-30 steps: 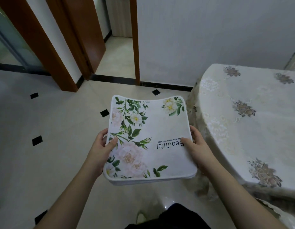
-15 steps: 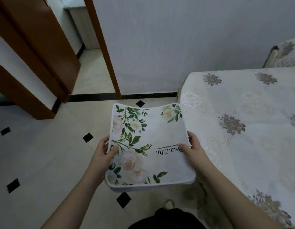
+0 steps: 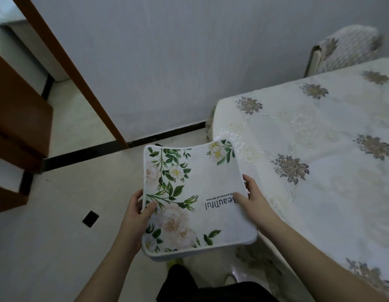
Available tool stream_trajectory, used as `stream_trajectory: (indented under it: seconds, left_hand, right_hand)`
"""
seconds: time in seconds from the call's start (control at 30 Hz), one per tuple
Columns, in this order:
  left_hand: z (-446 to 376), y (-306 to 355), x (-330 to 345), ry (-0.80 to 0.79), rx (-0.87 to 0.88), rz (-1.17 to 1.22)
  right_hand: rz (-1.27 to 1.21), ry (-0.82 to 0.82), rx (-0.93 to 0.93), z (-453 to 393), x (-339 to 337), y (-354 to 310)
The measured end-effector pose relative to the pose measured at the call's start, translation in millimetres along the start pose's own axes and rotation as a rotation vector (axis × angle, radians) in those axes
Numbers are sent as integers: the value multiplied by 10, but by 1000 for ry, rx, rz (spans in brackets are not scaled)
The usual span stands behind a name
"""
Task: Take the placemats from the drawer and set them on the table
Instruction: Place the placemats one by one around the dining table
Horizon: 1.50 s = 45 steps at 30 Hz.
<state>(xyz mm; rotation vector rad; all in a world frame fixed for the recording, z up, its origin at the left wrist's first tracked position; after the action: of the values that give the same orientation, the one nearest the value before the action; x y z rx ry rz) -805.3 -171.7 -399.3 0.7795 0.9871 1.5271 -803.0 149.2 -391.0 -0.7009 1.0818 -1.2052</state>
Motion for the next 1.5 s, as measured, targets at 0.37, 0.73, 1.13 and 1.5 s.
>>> stream_trajectory:
  seconds: [0.37, 0.73, 1.13, 1.5]
  left_hand:
    - [-1337, 545, 233, -380, -27, -110]
    - [-1765, 708, 1437, -779, -134, -252]
    - [-1907, 489, 2673, -984, -235, -426]
    - [-2308, 444, 3015, -1165, -354, -460]
  right_hand:
    - [-152, 333, 186, -381, 314, -1]
    - [-347, 755, 299, -31, -50, 286]
    - [-588, 943, 385, 162, -359, 807]
    - [-664, 1120, 451, 53, -89, 800]
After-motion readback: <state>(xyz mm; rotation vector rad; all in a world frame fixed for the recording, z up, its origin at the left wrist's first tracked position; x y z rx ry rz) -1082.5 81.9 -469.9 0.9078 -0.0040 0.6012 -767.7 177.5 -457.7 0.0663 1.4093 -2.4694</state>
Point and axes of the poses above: each hand's wrist, its own z-axis away from the middle knuckle, its own x-axis out of the palm, y = z × x, the point moved 4 cm from there along -z, towards the middle knuckle, and after that the axes turned 1 degree about z, right-handed, at the moved point
